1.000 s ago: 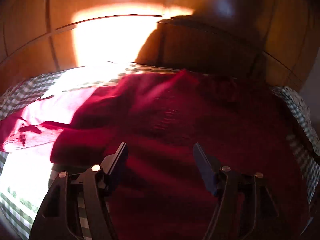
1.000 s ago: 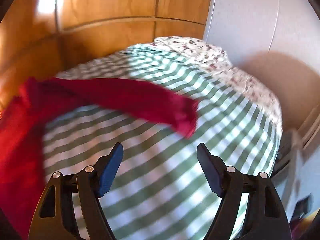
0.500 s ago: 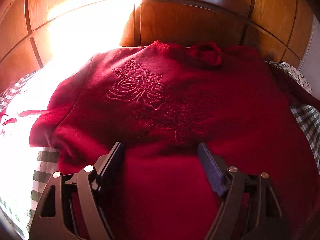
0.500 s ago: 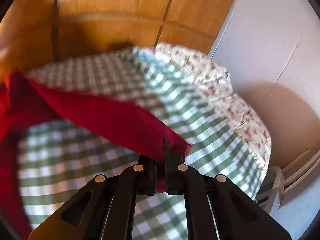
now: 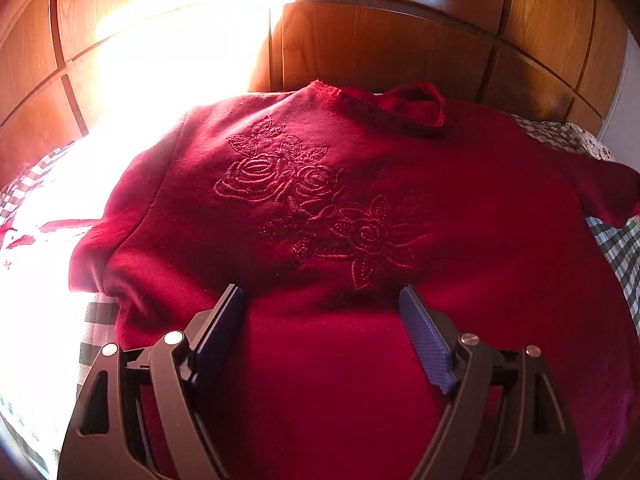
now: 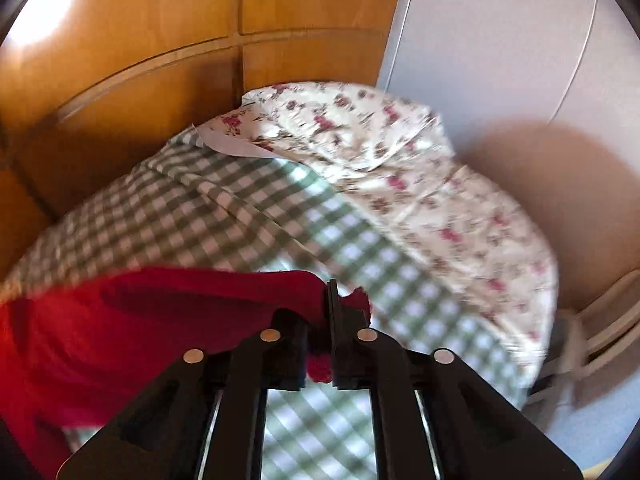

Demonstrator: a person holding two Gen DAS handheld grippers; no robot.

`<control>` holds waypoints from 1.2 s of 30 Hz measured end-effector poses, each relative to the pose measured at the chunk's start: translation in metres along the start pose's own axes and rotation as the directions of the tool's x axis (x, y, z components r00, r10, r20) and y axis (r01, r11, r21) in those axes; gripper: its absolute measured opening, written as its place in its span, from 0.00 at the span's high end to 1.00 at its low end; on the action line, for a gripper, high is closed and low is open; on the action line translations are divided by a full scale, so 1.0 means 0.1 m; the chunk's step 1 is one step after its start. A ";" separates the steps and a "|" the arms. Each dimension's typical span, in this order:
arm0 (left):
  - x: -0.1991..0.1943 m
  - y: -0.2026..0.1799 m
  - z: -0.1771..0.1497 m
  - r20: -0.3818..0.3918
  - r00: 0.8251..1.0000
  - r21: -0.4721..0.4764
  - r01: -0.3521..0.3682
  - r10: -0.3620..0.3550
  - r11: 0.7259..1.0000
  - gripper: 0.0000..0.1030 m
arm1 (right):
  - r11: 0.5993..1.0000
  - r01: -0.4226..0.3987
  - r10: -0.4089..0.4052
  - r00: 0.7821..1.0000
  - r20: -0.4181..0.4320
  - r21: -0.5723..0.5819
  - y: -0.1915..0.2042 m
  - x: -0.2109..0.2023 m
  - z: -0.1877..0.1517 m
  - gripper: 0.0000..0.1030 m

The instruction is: Fold small clothes

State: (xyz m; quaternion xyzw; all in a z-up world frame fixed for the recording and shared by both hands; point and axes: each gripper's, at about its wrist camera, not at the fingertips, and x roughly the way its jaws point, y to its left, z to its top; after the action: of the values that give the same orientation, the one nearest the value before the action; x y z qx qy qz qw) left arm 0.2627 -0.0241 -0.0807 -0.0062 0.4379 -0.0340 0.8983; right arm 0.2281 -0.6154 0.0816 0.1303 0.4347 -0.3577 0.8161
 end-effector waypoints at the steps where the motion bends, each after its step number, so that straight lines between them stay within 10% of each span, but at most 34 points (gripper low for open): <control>1: 0.00 -0.02 0.00 0.000 1.000 0.001 -0.002 0.002 1.000 0.22 | 0.999 -0.017 0.016 0.999 0.033 0.047 -0.04 0.00 0.00 0.37; 2: 0.01 -0.02 0.01 0.000 1.000 0.001 -0.003 0.003 1.000 0.22 | 0.996 -0.023 0.017 0.998 0.068 0.083 -0.07 -0.01 -0.02 0.20; 6: 0.02 -0.03 0.01 0.001 1.000 -0.001 -0.003 0.003 1.000 0.21 | 0.966 -0.145 0.130 0.988 0.082 0.213 -0.26 0.01 -0.34 0.20; 14: 0.02 -0.04 0.01 0.000 1.000 0.002 -0.007 0.007 1.000 0.20 | 0.908 -0.291 0.322 0.945 -0.056 0.302 0.01 0.52 -0.88 0.51; 15: 0.02 -0.04 0.01 0.000 1.000 0.003 -0.008 0.008 1.000 0.20 | 0.913 -0.285 0.315 0.947 -0.060 0.291 0.08 0.55 -0.85 0.53; 17: 0.03 -0.04 0.01 0.000 1.000 0.002 -0.006 0.006 1.000 0.20 | 0.945 -0.232 0.257 0.963 -0.084 0.233 0.21 0.56 -0.78 0.94; 21: 0.04 -0.03 0.01 -0.001 1.000 0.000 -0.002 0.002 1.000 0.19 | 0.990 -0.099 0.097 0.995 0.022 0.096 0.30 0.25 -0.68 0.95; 25: 0.06 -0.02 0.01 -0.005 1.000 0.003 0.005 -0.005 1.000 0.17 | 0.998 -0.030 0.034 0.998 -0.061 0.062 0.25 0.49 -0.82 0.95; 27: 0.05 0.00 0.01 -0.012 1.000 -0.001 0.018 -0.018 1.000 0.16 | 0.990 -0.082 0.086 0.996 -0.038 0.115 0.20 0.46 -0.86 0.92; 29: 0.02 0.04 0.03 -0.024 0.999 -0.012 0.039 -0.039 0.999 0.16 | 0.957 -0.191 0.207 0.977 -0.050 0.216 0.11 0.40 -0.92 0.51; 31: -0.07 0.09 0.03 -0.036 0.997 -0.030 0.065 -0.066 0.997 0.16 | 0.952 -0.236 0.249 0.968 -0.043 0.193 0.16 0.23 -1.00 0.33; 36: -0.45 0.34 -0.24 -0.029 0.995 -0.071 0.091 -0.094 0.993 0.17 | 0.900 -0.435 0.432 0.890 -0.146 0.011 0.55 -0.30 -1.50 0.33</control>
State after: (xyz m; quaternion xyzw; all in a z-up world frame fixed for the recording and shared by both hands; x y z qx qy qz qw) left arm 0.2182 0.0131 -0.0611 -0.0574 0.4525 -0.0603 0.8878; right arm 0.1631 -0.4844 0.0120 0.2408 0.4564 -0.1515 0.8431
